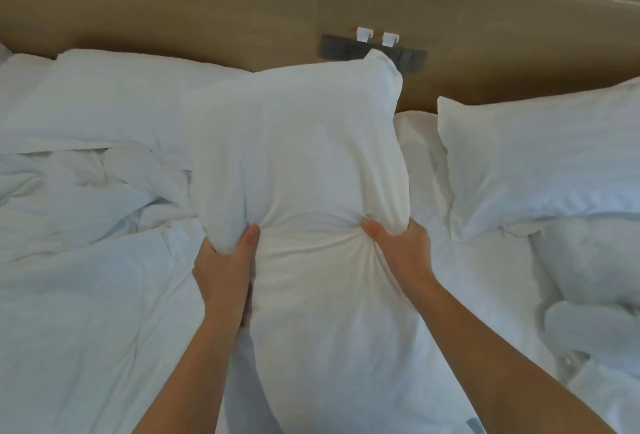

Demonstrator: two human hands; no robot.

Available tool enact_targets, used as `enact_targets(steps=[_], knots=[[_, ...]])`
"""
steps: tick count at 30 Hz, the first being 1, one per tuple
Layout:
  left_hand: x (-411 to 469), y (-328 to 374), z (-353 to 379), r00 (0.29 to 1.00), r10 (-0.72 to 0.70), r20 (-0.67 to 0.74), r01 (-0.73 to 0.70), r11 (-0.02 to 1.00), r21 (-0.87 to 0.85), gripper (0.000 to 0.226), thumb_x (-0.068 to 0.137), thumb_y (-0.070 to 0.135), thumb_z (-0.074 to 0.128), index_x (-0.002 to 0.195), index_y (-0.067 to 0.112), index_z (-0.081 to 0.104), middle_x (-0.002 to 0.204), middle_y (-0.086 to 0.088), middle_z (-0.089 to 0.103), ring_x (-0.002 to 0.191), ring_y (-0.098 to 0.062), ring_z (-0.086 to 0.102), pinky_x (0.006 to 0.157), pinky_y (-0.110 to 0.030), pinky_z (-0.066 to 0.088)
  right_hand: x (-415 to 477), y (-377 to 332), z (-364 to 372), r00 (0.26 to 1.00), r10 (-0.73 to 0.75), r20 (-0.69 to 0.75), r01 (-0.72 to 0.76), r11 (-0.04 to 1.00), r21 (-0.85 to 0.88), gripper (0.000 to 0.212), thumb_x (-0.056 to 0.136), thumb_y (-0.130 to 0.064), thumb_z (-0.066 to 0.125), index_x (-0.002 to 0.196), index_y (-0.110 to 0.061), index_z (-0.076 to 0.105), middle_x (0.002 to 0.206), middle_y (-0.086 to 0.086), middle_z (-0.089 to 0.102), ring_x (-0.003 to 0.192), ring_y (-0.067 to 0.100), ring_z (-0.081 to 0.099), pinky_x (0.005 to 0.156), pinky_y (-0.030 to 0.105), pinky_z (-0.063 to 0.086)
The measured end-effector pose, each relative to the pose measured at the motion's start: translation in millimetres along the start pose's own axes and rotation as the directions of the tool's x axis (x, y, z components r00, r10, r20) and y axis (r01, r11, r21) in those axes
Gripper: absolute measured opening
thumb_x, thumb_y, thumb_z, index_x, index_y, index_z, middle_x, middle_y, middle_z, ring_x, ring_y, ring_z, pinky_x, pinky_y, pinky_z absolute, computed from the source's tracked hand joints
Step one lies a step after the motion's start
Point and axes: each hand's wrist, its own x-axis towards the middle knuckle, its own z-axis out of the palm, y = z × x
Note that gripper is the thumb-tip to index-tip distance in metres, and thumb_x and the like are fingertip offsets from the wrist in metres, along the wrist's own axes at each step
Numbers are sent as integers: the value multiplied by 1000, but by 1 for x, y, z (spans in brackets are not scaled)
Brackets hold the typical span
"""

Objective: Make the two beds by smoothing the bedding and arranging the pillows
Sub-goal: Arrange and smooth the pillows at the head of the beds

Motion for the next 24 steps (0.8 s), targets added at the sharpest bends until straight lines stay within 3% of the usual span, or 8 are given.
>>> enact_targets(steps=[3, 5, 9, 14, 20, 24], knots=[[-17, -3, 30, 995, 23, 92, -27, 999, 37, 46, 78, 48, 74, 111, 20, 60, 90, 9, 61, 81, -13, 60, 78, -29, 46, -7, 27, -34, 994, 36, -100, -33, 999, 35, 33, 69, -47, 84, 84, -28, 62, 86, -6, 71, 80, 12, 67, 72, 30, 55], [-30, -7, 52, 987, 35, 156, -45, 997, 65, 40, 78, 46, 74, 104, 20, 60, 82, 13, 59, 73, -6, 58, 71, -26, 44, -13, 48, -59, 984, 71, -160, -63, 996, 56, 34, 69, -46, 83, 85, -25, 63, 86, -4, 70, 79, 12, 67, 70, 29, 55], [-71, -19, 101, 956, 44, 290, -77, 992, 101, 41, 74, 52, 73, 101, 25, 58, 86, 13, 62, 83, -13, 61, 76, -29, 47, -20, 93, -113, 948, 153, -278, -139, 988, 71, 35, 70, -46, 83, 83, -21, 63, 83, -1, 70, 79, 17, 67, 70, 34, 56], [-128, -44, 175, 918, 53, 393, -92, 992, 81, 33, 77, 47, 74, 99, 33, 54, 86, 21, 59, 77, 4, 57, 64, -11, 40, 2, 161, -181, 911, 207, -357, -197, 978, 65, 40, 69, -52, 82, 84, -21, 61, 83, 1, 69, 80, 21, 67, 74, 38, 56], [-189, -125, 272, 904, 17, 426, -66, 993, 102, 32, 74, 52, 74, 94, 29, 62, 83, 15, 65, 71, 3, 61, 66, -22, 47, 37, 262, -258, 880, 215, -424, -230, 973, 16, 48, 72, -52, 79, 95, -14, 62, 78, -4, 63, 78, 21, 63, 69, 31, 47], [-237, -187, 324, 851, -108, 514, -11, 975, 222, 34, 76, 55, 71, 88, 31, 50, 86, 12, 61, 77, -8, 60, 63, -24, 45, 50, 341, -306, 850, 220, -479, -293, 953, -82, 55, 73, -58, 75, 100, -12, 64, 86, 7, 68, 87, 30, 65, 75, 41, 53]])
